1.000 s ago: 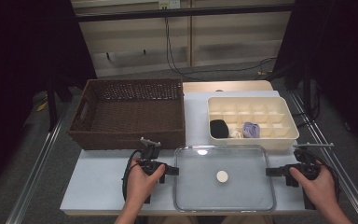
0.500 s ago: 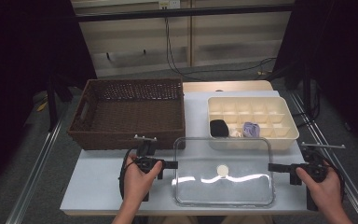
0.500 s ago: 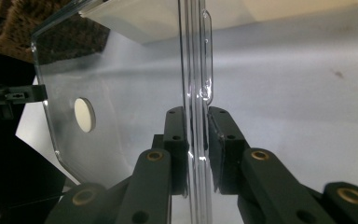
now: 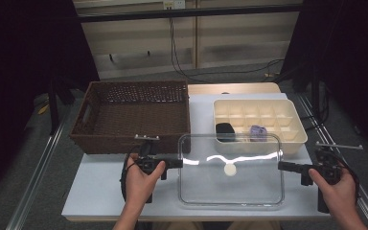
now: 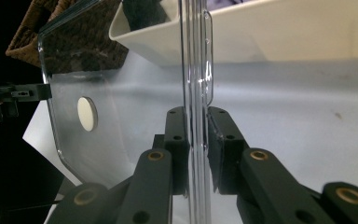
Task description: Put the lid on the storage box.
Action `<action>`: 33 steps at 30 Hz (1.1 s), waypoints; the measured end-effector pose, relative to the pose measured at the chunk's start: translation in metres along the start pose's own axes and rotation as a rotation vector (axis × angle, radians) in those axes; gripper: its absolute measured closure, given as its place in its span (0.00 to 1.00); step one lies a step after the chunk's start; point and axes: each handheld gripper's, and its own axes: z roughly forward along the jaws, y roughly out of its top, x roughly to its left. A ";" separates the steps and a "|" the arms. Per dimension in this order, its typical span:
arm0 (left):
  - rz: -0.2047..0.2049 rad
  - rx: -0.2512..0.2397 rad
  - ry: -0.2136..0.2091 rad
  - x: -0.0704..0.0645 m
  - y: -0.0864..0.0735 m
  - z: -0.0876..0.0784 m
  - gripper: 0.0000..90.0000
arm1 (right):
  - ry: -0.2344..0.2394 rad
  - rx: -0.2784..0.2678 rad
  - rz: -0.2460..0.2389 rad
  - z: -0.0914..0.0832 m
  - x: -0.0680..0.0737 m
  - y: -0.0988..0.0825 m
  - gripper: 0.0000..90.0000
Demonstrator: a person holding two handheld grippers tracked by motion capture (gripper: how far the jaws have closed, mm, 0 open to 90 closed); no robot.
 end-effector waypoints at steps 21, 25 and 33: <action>0.060 -0.051 -0.019 -0.020 0.041 0.008 0.89 | -0.015 -0.101 -0.025 -0.013 -0.008 0.033 0.88; 0.078 -0.055 -0.021 -0.024 0.050 0.011 0.89 | -0.018 -0.113 -0.034 -0.017 -0.011 0.040 0.88; 0.089 -0.063 -0.033 -0.029 0.067 0.019 0.89 | -0.017 -0.140 -0.035 -0.022 -0.018 0.053 0.88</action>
